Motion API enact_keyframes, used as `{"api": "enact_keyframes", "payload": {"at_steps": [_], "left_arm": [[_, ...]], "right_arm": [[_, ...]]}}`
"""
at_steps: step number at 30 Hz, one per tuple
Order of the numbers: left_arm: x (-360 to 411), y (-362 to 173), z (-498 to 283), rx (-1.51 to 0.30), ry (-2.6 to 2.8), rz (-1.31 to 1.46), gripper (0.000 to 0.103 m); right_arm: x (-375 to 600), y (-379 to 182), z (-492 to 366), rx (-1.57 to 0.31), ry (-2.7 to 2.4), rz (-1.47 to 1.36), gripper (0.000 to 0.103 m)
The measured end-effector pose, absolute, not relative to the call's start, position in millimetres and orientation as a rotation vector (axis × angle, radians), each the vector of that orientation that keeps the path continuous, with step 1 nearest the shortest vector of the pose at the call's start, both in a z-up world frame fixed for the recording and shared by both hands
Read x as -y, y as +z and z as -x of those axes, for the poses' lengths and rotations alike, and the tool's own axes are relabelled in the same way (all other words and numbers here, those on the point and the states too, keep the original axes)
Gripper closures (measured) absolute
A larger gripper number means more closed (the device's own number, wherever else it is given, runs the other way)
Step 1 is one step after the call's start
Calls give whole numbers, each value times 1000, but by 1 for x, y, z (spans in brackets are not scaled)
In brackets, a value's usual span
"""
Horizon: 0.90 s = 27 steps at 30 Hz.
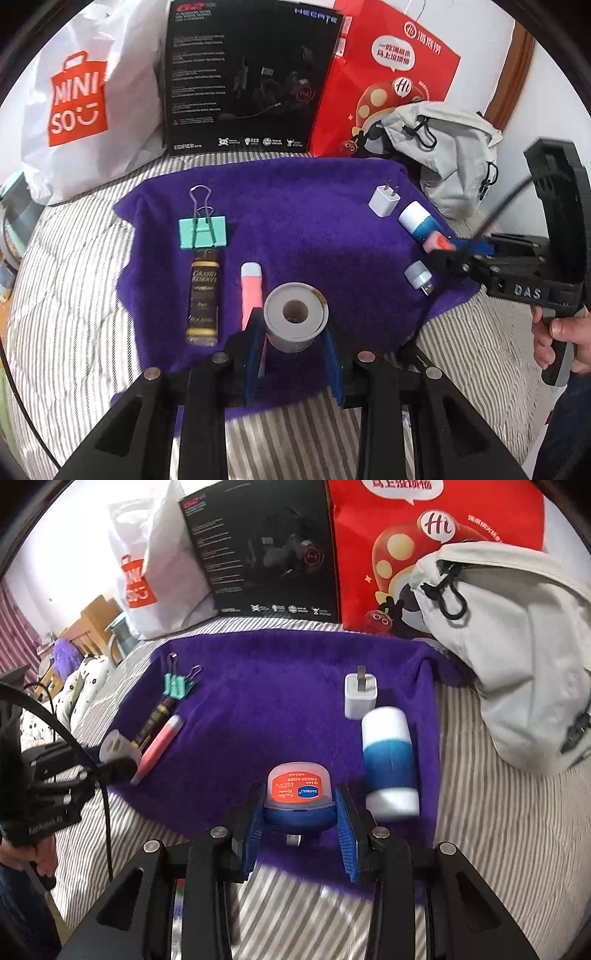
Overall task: Organize rigid objects
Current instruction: 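Carry the tape roll and Vaseline tin onto the towel and release both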
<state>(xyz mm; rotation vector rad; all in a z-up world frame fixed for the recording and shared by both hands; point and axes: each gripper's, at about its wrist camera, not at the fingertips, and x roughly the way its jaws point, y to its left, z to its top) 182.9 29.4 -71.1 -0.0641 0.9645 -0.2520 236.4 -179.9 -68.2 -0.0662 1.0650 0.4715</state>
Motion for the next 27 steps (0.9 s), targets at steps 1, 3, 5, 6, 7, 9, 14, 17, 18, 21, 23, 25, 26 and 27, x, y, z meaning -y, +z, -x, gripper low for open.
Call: {"api": "enact_keyframes", "payload": {"at_steps": [1, 3, 5, 6, 7, 9, 14, 17, 18, 21, 23, 25, 26, 27], "left_arm": [[-28, -73, -186, -969, -254, 64, 74], [-26, -78, -191, -977, -259, 63, 74], [-24, -82, -196, -986, -263, 56, 74], [-24, -83, -198, -989, -265, 55, 74], [-24, -84, -200, -992, -266, 54, 74], [-22, -87, -204, -999, -269, 52, 74], [-18, -94, -210, -1014, -275, 34, 74], [-17, -98, -211, -1020, -286, 27, 74], [-18, -98, -211, -1022, -284, 29, 74], [-19, -101, -213, -1030, -287, 27, 74], [-20, -101, -214, -1029, -293, 24, 74], [-19, -101, -214, -1030, -296, 9, 74], [-18, -102, -213, -1029, -297, 6, 74], [-19, -101, -213, -1029, -297, 7, 74]], "right_arm": [[179, -70, -240, -1066, 468, 66, 66], [176, -78, -250, -1074, 457, 72, 66], [175, -83, -257, -1084, 449, 79, 66], [173, -86, -261, -1088, 448, 85, 66], [171, -88, -264, -1089, 451, 88, 66], [167, -92, -270, -1092, 458, 93, 66], [157, -100, -280, -1088, 461, 114, 66], [152, -101, -282, -1082, 463, 151, 66], [151, -101, -282, -1078, 466, 164, 66], [150, -102, -281, -1069, 478, 189, 66], [149, -102, -281, -1062, 490, 211, 66], [148, -102, -280, -1056, 502, 223, 65], [148, -102, -280, -1054, 509, 233, 64], [148, -102, -280, -1054, 517, 235, 63]]}}
